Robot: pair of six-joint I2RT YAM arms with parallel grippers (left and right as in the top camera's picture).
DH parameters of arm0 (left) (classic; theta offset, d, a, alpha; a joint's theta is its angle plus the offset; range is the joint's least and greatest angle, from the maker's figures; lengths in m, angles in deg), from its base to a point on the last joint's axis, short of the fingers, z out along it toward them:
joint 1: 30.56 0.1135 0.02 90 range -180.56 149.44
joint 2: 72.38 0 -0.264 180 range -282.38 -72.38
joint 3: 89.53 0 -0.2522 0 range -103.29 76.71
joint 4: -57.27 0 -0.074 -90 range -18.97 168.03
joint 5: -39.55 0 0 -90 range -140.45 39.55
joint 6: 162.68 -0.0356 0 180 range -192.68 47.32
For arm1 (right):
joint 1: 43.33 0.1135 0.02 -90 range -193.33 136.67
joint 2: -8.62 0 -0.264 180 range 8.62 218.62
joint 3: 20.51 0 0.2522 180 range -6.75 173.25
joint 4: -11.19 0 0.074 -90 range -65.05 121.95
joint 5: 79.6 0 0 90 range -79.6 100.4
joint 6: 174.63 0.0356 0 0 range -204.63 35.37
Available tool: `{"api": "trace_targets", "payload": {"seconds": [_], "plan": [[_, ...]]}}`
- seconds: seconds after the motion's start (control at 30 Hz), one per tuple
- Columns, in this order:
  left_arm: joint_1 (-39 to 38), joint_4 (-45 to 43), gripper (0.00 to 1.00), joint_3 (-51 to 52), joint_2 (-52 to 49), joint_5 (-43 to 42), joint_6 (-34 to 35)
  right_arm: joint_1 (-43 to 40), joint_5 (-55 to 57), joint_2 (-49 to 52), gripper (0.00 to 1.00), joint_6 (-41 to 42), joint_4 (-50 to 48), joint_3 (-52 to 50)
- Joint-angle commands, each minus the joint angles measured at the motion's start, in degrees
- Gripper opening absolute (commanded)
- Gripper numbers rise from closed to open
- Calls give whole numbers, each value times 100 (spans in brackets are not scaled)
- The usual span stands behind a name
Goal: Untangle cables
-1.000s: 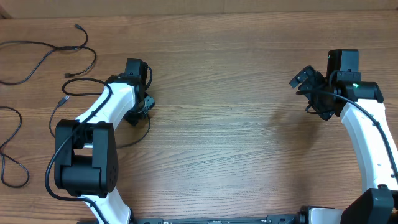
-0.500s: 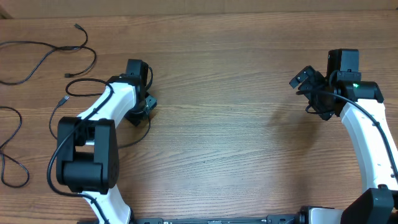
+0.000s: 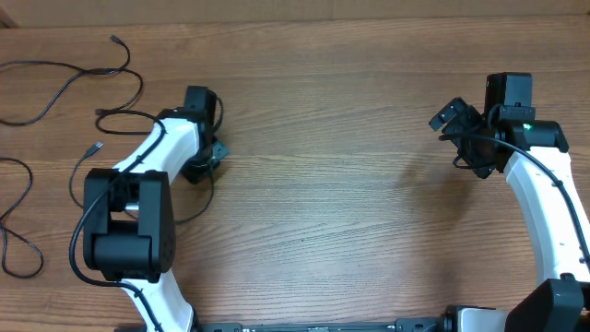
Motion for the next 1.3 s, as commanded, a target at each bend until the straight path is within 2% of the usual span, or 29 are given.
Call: {"api": "trace_targets", "payload": {"seconds": [0.0, 0.13, 0.3, 0.5, 0.63, 0.83, 0.9, 0.97, 1.07, 1.17, 1.27], "plan": [[529, 409, 4, -142, -304, 122, -367, -37, 48, -81, 100, -9, -28, 9], [1123, 955, 4, -695, -177, 125, -1176, -37, 50, -81, 100, -9, -28, 9], [1722, 1506, 4, -1445, -37, 98, -1794, -37, 48, -81, 100, -9, -28, 9], [2072, 1770, 5, -1834, -37, 33, -1937, -37, 48, -81, 100, -9, -28, 9], [2096, 1685, 5, -1825, -37, 68, -1932, -37, 50, -81, 100, -9, -28, 9], [2096, 1451, 10, -1816, -37, 81, -1932, -37, 48, -81, 100, -9, -28, 9], [2096, 1373, 13, -1810, -39, 83, -1932, -37, 48, -81, 100, -9, -28, 9], [2096, 1333, 25, -1810, -39, 81, -1932, -37, 48, -81, 100, -9, -28, 9], [2096, 1335, 27, -1808, -39, 79, -1932, -37, 48, -81, 100, -9, -28, 9], [2090, 1379, 46, -1808, -39, 72, -1939, -37, 48, -81, 100, -9, -28, 9], [2090, 1510, 51, -1805, -39, 70, -1952, -37, 48, -81, 100, -9, -28, 9]]}}
